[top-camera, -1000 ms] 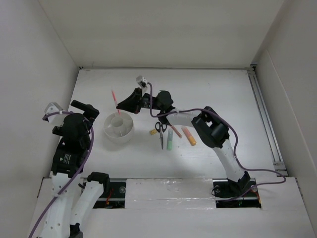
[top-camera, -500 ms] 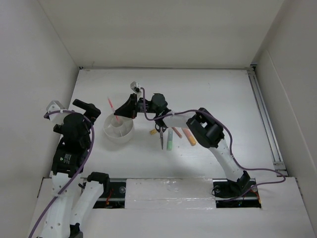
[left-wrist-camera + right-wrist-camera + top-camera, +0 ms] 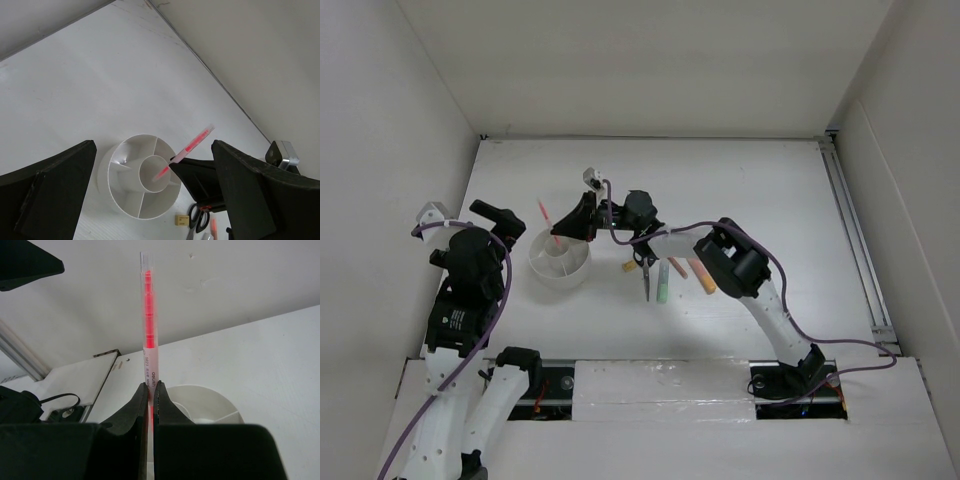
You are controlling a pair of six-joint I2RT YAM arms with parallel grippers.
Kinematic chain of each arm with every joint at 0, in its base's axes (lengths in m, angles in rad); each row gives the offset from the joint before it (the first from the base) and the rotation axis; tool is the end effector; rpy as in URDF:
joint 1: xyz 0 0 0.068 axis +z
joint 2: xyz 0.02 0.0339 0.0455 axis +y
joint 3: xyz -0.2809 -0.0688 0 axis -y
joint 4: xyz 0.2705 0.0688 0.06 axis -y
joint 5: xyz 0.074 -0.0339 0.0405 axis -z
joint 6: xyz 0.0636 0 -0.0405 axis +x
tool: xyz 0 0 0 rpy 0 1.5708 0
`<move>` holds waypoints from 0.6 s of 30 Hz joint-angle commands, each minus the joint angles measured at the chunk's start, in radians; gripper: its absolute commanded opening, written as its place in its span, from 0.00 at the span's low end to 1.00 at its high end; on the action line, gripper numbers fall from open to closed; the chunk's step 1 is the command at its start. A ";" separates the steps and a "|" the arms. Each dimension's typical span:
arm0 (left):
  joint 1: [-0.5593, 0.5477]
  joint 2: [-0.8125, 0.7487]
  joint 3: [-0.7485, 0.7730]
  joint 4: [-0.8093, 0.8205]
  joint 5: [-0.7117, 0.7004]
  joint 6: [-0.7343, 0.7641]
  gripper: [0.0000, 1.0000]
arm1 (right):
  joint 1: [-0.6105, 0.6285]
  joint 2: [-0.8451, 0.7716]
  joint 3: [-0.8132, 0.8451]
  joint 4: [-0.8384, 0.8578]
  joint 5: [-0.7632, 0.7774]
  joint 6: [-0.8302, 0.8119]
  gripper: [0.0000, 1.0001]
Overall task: Sort the stationery into containers
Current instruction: Place the pen in the storage box.
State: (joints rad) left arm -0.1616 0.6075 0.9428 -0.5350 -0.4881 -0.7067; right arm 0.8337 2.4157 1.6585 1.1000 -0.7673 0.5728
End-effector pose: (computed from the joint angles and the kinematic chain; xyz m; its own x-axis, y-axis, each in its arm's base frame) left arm 0.1554 0.0049 0.3937 0.0534 -0.5898 -0.8058 -0.3641 0.7399 -0.5657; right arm 0.3576 0.4596 0.1980 -0.3372 0.2090 -0.9180 -0.9396 -0.1351 0.3144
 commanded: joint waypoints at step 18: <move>0.005 -0.003 -0.002 0.046 0.033 0.027 1.00 | 0.013 -0.021 -0.108 0.077 -0.001 -0.037 0.45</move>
State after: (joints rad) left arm -0.1616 0.6075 0.9428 -0.5205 -0.4637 -0.6952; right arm 0.8337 2.4157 1.5558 1.1435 -0.7586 0.5522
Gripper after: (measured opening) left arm 0.997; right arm 0.418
